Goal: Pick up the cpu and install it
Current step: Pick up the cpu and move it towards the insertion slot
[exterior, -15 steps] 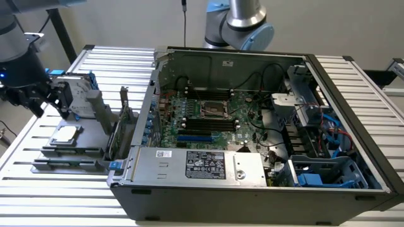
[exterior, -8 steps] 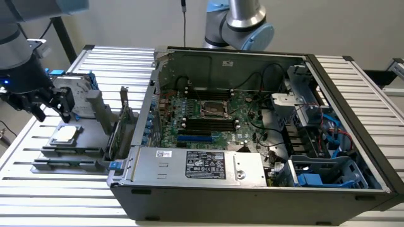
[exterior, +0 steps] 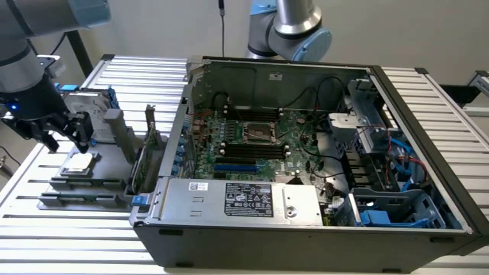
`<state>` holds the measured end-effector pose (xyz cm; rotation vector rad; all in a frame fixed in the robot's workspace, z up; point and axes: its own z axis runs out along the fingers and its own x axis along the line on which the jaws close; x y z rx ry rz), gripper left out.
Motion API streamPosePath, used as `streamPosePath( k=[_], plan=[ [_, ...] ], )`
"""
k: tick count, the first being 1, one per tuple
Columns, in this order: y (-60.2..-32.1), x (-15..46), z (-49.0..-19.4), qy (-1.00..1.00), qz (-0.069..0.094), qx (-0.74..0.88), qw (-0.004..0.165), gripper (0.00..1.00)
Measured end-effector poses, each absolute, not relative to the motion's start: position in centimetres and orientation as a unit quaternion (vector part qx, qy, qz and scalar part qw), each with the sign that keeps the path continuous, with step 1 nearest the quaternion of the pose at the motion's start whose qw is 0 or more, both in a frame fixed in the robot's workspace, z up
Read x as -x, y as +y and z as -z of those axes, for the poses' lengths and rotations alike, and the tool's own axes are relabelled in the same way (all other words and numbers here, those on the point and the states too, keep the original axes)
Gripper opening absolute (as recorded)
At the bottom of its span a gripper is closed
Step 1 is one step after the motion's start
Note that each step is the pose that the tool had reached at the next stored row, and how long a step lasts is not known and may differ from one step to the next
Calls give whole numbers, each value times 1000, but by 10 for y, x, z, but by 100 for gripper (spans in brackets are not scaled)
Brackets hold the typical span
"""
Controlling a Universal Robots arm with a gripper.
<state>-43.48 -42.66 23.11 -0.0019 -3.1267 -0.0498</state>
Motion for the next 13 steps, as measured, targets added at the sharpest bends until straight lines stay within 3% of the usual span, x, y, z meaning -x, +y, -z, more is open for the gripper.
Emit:
streamPosePath(
  k=[13],
  plan=[
    [-427,435,-208,-1000,16,1,7,65]
  ],
)
